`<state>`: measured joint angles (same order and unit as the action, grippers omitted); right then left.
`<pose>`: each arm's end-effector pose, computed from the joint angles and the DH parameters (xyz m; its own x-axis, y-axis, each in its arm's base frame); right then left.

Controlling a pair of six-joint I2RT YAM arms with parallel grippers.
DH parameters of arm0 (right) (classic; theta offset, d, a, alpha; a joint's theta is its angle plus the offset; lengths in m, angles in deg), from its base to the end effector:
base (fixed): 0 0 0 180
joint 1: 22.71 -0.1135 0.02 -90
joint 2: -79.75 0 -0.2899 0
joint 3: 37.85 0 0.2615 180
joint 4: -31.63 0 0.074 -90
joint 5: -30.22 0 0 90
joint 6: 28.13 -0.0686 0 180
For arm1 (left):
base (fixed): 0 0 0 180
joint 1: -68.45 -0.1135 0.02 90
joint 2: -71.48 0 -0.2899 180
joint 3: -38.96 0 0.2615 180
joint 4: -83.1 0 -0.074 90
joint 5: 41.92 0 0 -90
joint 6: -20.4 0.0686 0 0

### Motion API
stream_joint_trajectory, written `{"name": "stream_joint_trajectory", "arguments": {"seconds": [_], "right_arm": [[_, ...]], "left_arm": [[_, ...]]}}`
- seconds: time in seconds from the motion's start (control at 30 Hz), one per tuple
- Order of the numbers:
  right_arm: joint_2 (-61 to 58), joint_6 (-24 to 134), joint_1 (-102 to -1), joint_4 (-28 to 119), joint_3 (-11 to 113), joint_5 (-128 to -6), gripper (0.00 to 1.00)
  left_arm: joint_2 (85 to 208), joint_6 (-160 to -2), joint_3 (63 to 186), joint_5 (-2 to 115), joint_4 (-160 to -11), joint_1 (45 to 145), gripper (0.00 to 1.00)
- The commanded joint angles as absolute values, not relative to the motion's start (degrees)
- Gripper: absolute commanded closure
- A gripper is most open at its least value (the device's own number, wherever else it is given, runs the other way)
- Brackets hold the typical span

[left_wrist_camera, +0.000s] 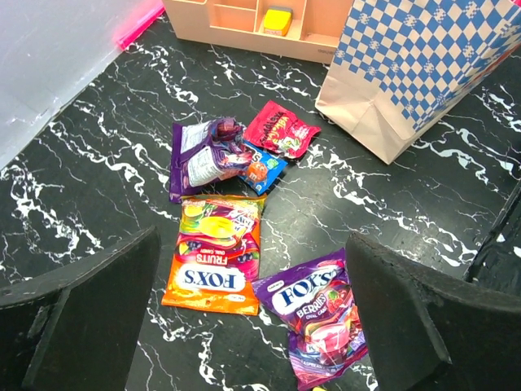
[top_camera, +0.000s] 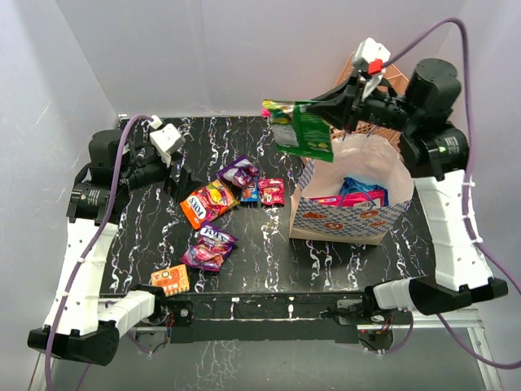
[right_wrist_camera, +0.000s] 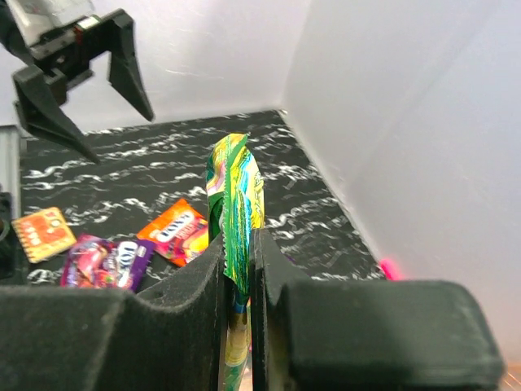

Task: Place the snacks into the paper bag
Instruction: Place the snack in the paper bag.

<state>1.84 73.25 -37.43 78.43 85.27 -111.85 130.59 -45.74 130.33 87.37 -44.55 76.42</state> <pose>0.2374 0.1183 0.5793 0.1550 -0.0847 -0.9843 -0.9060 0.3850 -0.1758 0.2036 -0.0724 0.4582 -0.0295 0.3202 -0.9469 0.7744 0.6063 0.1810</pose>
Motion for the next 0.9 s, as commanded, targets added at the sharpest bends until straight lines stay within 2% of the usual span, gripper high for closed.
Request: {"name": "stream_joint_trajectory", "arguments": {"seconds": [0.0,0.33,0.67,0.87], "right_arm": [[6.0,80.6,-33.1,82.5,86.2,-107.5,0.92],[11.2,89.5,-24.5,88.5,79.5,-98.4,0.92],[13.8,97.8,-22.9,94.3,76.0,-91.2,0.92],[14.2,103.4,-22.9,98.3,74.3,-92.0,0.92]], "left_arm": [[129.3,-47.2,129.5,86.3,-46.0,75.8,0.04],[129.0,-47.4,128.5,87.0,-46.6,75.2,0.02],[128.6,-47.1,127.4,87.8,-46.9,75.0,0.02],[129.0,-47.0,127.5,89.0,-46.8,75.0,0.02]]}}
